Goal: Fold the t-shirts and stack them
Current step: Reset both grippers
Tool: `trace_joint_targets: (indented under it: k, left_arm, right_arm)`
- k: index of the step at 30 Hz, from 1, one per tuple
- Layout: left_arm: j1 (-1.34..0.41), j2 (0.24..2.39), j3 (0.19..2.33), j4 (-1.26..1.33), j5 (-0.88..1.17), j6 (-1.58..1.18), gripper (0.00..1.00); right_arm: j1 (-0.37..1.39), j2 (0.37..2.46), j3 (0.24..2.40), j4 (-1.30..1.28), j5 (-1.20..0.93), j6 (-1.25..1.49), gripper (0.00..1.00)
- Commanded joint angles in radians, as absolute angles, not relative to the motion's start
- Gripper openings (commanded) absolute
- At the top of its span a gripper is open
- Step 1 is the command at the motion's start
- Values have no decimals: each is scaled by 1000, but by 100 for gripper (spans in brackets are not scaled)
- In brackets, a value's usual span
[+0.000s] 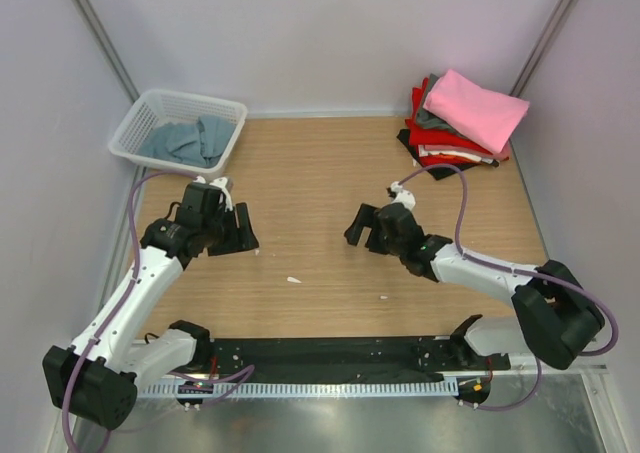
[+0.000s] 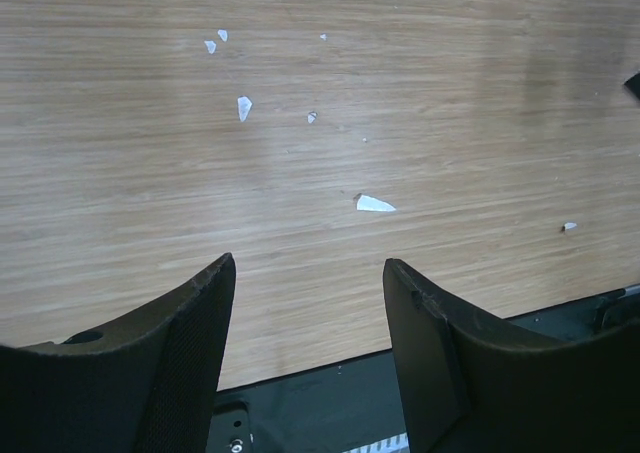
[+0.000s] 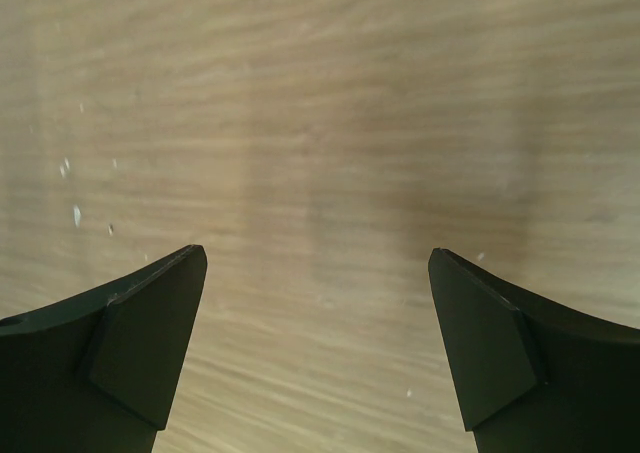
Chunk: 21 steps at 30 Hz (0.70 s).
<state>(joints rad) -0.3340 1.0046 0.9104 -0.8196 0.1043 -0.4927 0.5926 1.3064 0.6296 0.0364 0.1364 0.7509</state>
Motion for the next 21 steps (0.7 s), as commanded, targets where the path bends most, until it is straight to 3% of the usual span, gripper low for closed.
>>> trace_joint_targets:
  k: [1,9,14,21]
  left_arm:
    - [-339,983,914,-799,80,-494,62]
    - [-339,959,914,-804,37,-499,62]
    - [-339,928,922,-813,8,-503,61]
    - [-339,789,945,-848,-193,-523,63]
  right_arm:
    - [712,1269,591,132,297,793,100]
    - [767,1146,402,204,293,831,100]
    - [767,1066,284,385,289,830,100]
    - [765,1039,244,413,261,844,100]
